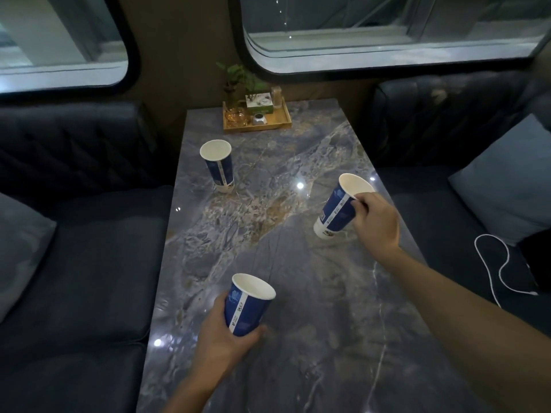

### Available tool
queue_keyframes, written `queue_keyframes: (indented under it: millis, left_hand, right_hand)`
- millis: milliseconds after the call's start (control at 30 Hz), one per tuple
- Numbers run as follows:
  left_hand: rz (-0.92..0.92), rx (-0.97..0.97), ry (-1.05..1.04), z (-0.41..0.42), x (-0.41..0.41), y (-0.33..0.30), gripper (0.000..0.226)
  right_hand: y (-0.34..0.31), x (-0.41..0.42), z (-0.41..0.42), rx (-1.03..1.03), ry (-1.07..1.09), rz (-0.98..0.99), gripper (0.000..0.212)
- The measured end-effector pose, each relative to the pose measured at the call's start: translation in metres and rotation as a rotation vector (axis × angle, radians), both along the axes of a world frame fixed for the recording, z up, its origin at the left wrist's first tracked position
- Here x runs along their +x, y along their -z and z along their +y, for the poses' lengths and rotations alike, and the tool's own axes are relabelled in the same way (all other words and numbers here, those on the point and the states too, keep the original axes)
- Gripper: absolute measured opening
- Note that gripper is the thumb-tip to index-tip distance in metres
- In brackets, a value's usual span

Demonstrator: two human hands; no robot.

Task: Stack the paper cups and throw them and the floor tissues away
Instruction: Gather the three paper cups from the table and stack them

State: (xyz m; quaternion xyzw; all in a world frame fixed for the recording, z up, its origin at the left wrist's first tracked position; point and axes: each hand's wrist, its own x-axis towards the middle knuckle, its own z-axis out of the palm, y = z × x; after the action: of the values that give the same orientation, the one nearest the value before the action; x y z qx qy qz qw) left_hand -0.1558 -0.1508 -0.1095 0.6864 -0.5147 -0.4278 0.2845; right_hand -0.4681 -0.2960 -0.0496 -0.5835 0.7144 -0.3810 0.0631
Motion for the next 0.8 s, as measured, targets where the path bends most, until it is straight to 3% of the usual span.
queue_keyframes:
  millis: [467,800]
  left_hand:
    - [0.109,-0.035,-0.059,0.054,0.033,-0.036,0.067]
    - [-0.026,-0.057,-0.07,0.087,0.061,-0.047,0.076]
  right_hand:
    - [-0.063,0.087,0.079,-0.1,-0.305,-0.234,0.008]
    - [-0.078,0.154,0.144,-0.027,-0.484,-0.319,0.011]
